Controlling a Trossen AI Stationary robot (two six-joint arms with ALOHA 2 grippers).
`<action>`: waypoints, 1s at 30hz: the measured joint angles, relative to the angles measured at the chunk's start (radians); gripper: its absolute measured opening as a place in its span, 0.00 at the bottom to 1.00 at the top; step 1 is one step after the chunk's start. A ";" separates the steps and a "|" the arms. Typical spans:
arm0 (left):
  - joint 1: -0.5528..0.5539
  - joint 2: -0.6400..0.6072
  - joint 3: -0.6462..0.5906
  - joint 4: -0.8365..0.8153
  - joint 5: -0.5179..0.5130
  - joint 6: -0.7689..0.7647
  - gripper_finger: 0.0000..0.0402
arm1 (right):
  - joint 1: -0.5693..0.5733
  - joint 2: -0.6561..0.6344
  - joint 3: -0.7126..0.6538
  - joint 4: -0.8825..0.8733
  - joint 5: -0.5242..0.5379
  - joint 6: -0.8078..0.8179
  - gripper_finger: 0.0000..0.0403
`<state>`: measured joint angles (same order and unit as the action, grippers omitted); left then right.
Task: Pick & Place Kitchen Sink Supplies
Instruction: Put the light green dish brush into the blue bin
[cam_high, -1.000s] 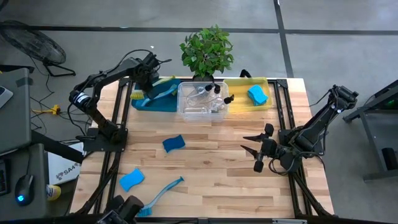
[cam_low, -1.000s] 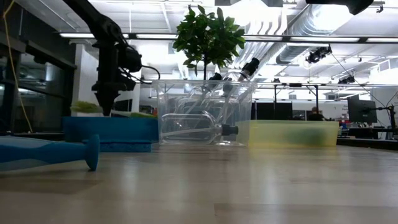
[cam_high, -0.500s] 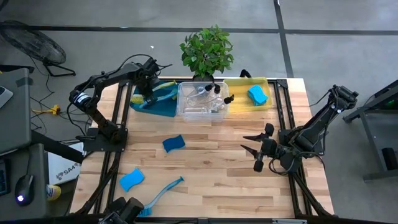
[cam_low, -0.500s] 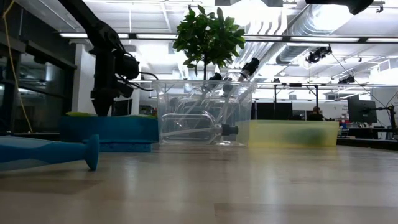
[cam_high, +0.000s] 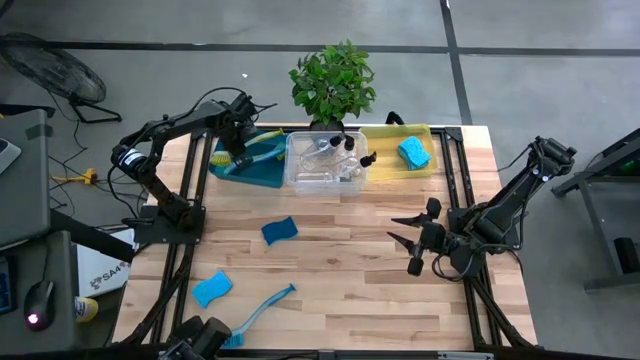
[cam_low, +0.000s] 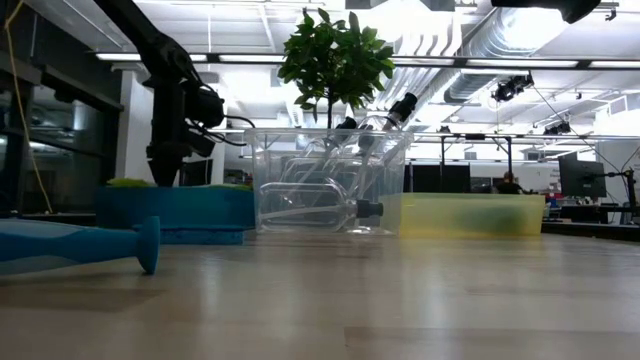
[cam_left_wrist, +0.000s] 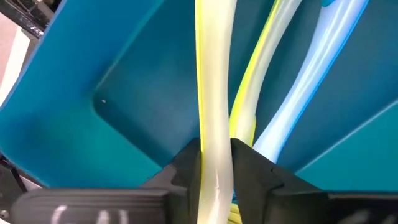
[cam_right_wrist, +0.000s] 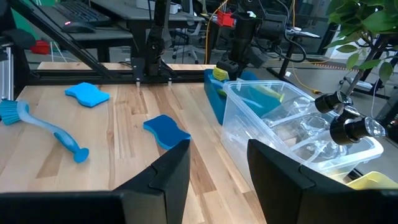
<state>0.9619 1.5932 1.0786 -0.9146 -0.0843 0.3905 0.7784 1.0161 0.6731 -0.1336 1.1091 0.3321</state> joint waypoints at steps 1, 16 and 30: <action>0.000 0.000 0.000 0.000 -0.001 0.002 0.15 | 0.000 0.000 0.000 -0.002 0.000 0.000 0.38; -0.007 0.000 0.000 0.001 -0.032 0.037 0.13 | 0.000 0.000 0.000 -0.010 0.047 0.000 0.38; -0.040 -0.082 0.002 -0.014 -0.072 0.124 0.13 | 0.000 0.000 0.000 -0.076 0.094 0.065 0.38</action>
<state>0.9222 1.5110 1.0805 -0.9285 -0.1558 0.5150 0.7785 1.0161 0.6727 -0.2092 1.2032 0.3966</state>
